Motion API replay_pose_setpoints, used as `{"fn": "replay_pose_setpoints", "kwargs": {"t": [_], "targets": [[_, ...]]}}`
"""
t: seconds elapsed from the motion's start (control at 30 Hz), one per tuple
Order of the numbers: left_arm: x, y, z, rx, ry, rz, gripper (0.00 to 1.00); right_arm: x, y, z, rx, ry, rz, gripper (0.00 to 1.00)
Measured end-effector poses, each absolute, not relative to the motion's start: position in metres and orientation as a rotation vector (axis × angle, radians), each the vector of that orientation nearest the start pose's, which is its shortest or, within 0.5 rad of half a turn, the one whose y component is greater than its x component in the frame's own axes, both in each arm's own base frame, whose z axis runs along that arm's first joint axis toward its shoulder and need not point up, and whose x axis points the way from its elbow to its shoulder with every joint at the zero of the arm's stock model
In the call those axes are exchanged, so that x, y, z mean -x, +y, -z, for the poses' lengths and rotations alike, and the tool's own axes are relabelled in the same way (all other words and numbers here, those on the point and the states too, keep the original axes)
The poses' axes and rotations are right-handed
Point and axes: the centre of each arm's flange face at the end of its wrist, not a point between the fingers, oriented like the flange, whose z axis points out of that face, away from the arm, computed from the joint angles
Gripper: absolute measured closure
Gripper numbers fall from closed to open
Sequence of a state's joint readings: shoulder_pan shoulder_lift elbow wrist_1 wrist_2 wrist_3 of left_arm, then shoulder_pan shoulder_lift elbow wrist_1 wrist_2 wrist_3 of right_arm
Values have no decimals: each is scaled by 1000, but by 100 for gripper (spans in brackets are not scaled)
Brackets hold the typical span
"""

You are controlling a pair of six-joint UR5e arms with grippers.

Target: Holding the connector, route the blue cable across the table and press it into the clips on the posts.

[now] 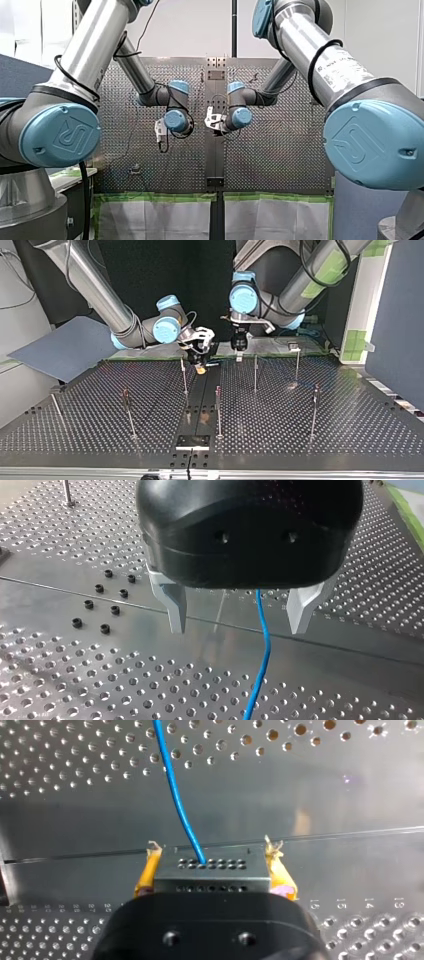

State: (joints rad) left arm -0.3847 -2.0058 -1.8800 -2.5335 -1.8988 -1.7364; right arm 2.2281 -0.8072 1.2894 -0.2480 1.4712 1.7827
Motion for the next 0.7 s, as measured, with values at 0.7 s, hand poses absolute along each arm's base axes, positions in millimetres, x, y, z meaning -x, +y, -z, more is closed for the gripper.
{"fn": "replay_pose_setpoints", "kwargs": {"t": [0.7], "targets": [[-524, -313, -146, 84, 1733, 149, 0, -550, -480, -170, 2405, 1390, 2125, 100]]}}
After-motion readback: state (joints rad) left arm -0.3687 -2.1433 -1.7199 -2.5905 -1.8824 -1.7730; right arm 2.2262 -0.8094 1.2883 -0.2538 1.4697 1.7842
